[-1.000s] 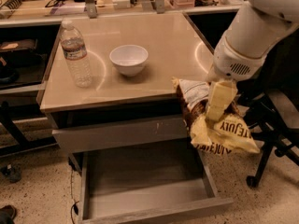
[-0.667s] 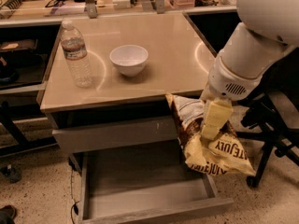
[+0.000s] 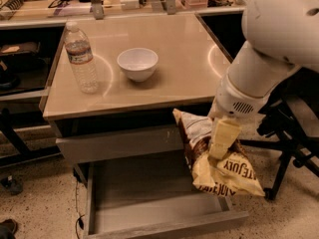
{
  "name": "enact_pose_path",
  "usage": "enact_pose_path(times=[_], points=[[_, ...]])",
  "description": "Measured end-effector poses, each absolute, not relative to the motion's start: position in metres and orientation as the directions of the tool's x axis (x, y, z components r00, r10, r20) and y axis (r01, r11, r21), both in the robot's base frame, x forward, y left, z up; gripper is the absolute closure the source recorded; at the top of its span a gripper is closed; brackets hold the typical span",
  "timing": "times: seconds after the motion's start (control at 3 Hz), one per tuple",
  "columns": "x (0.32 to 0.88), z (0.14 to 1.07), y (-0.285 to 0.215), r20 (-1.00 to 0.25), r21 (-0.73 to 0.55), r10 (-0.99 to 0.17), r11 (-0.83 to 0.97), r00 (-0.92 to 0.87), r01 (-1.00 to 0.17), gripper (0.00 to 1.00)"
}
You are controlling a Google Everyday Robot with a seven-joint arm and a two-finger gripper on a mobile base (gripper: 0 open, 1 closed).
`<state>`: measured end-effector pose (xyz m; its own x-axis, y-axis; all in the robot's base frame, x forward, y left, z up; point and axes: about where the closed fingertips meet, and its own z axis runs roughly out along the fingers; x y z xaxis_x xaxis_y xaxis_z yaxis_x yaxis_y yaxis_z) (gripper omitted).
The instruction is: Place brown chip bag into middle drawer
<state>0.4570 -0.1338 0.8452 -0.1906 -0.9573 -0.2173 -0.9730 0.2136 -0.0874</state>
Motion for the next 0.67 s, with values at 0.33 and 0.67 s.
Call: enact_pose_path(times=[0.33,0.67], points=[[0.449,0.795,-0.121,-0.224,-0.014,-0.95,0.227,-0.218,-0.974,1.0],[0.448,0.749,-0.113,-0.236,0.048,-0.943,0.23,-0.235,-0.972,1.0]])
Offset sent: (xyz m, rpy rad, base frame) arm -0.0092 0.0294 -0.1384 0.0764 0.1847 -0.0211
